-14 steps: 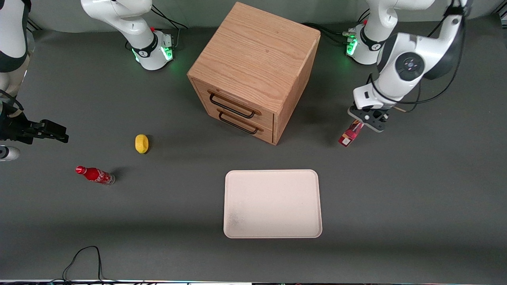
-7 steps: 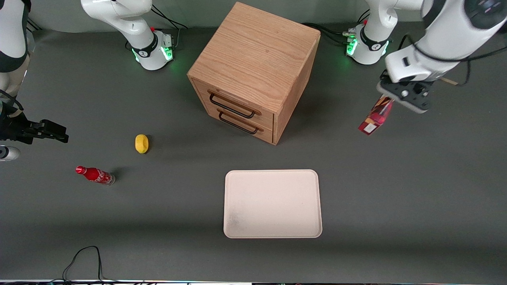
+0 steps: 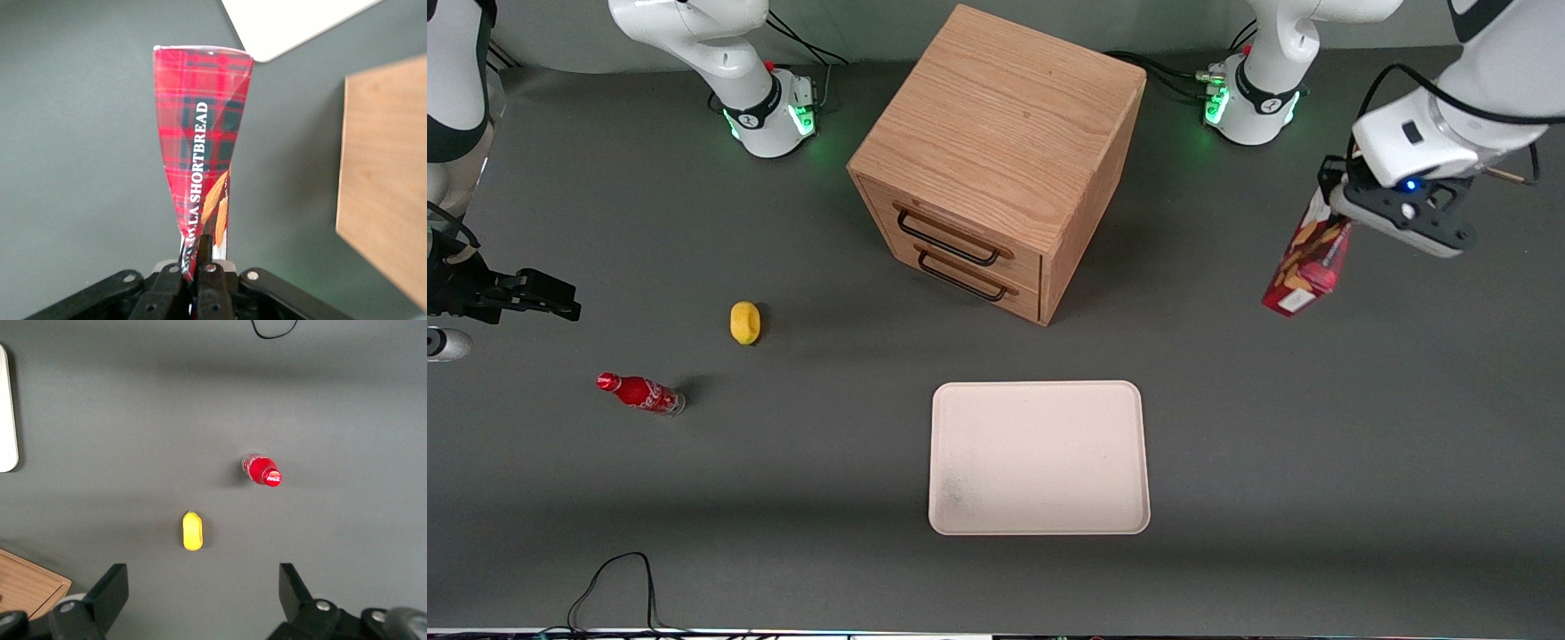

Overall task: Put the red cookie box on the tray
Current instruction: 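Carry the held box with the left gripper over the cream tray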

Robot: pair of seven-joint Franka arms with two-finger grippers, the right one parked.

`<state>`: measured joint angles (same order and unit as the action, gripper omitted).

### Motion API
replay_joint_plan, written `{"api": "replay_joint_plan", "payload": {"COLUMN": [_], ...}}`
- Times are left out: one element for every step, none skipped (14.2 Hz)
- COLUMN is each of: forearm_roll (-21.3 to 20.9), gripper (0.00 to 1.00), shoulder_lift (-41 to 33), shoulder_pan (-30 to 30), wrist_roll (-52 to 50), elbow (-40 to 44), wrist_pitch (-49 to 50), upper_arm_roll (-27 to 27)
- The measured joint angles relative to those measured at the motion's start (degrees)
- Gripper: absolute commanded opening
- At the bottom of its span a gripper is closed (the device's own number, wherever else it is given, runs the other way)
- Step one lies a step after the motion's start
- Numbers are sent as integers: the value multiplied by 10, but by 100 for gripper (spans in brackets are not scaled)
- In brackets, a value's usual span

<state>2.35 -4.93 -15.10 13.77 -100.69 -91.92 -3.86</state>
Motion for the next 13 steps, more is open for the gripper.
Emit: {"api": "replay_joint_plan", "payload": {"forearm_roll": [1,2,2,2,2,2,2,2,2,2,2,2,2], "gripper": [0,0,0,0,0,0,0,0,0,0,0,0,0], "shoulder_lift": [27,59,91,123,158,192,225,256,287,316,342,363,379], "shoulder_pan": [-1,-3,-6,-10,-15,-19,-23,-29,-36,-43,-51,-57,-61], "wrist_roll": [-28,-66,-105,-142,-180,-216,-250,-279,-304,-327,-352,-373,-387], "elbow": [28,58,90,124,158,192,227,262,298,333,367,393,412], "wrist_pitch": [0,-2,-3,-4,-4,-5,-7,-9,-10,-10,-11,-13,-13], "upper_arm_roll": [1,4,8,14,22,32,40,45,47,47,48,48,48]}}
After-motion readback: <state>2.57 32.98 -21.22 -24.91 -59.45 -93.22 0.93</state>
